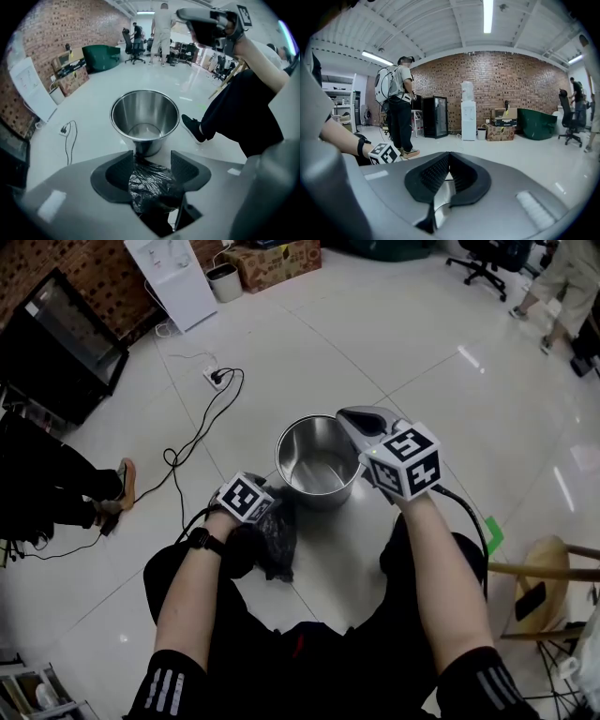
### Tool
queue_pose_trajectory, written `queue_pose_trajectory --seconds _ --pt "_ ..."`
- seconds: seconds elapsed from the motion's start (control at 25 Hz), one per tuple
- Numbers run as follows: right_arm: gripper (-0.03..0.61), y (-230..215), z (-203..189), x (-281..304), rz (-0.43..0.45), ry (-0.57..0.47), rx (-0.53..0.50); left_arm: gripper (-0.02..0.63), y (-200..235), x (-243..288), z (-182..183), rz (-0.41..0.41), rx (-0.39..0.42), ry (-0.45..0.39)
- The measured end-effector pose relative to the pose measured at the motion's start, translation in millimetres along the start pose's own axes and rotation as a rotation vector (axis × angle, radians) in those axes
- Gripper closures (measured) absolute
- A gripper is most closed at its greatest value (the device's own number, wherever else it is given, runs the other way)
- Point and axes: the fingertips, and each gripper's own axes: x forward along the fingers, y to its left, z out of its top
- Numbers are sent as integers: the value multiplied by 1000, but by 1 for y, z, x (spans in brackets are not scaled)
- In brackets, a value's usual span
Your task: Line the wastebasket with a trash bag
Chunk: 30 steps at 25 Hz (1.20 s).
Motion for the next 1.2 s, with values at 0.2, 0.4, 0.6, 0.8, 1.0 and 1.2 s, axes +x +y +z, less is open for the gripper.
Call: queue_pose_trajectory --seconds 0.2,0.4,0.6,0.8,1.0,1.2 --pt "572 -1 5 -2 0 -20 10 359 2 45 -59 -33 -74 189" --pt "572 2 7 -2 10 -25 11 350 -4 80 -83 -54 -164 240" --pt "572 4 9 0 19 -29 14 342 -1 100 -101 -42 -206 282" --pt "572 11 11 3 35 -29 0 345 -4 114 -114 -67 -216 321" --pt "572 13 8 6 39 -25 -4 435 -7 117 -127 -85 -198 359" --pt "571 11 6 8 37 -16 -3 559 5 105 -115 -38 -177 316"
